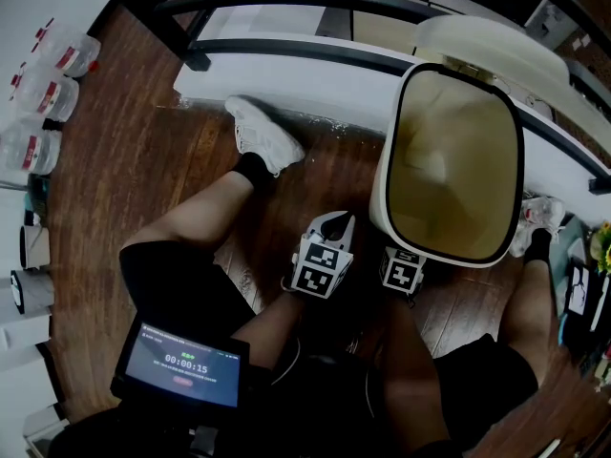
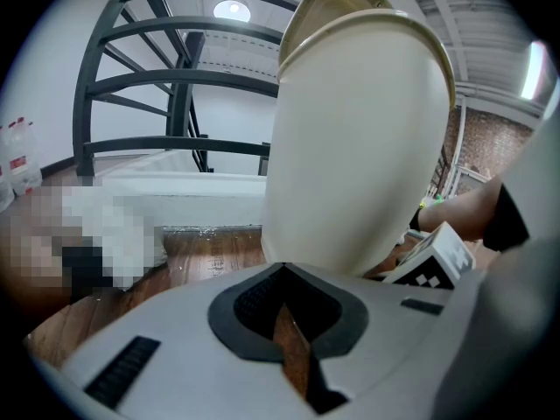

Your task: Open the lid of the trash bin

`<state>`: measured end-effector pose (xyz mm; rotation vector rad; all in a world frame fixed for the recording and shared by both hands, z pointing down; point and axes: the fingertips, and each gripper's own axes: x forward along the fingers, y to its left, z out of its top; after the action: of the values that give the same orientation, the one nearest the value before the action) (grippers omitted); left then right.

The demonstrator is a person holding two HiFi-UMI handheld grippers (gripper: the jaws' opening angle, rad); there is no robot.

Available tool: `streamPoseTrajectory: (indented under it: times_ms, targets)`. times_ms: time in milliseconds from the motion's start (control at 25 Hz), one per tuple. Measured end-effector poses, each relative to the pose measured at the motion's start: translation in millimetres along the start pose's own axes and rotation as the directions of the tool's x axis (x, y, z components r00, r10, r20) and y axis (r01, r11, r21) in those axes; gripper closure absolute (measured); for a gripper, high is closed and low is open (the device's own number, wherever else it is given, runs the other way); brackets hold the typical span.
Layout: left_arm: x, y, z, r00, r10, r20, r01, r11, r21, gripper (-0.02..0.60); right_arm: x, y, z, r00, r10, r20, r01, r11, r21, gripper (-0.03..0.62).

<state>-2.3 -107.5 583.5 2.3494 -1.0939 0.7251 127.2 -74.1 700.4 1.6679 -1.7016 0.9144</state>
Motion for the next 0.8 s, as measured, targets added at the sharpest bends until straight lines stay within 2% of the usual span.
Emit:
streamPoseTrajectory:
  times_ms: [800]
  targets:
    - [-1.4, -3.3, 5.7, 1.000, -0.001, 0.016, 0.001, 1.000, 0.004, 0.583, -1.8, 3.8, 6.0, 0.999, 0.047, 0.002, -0.047, 0.999, -0.005, 0.589]
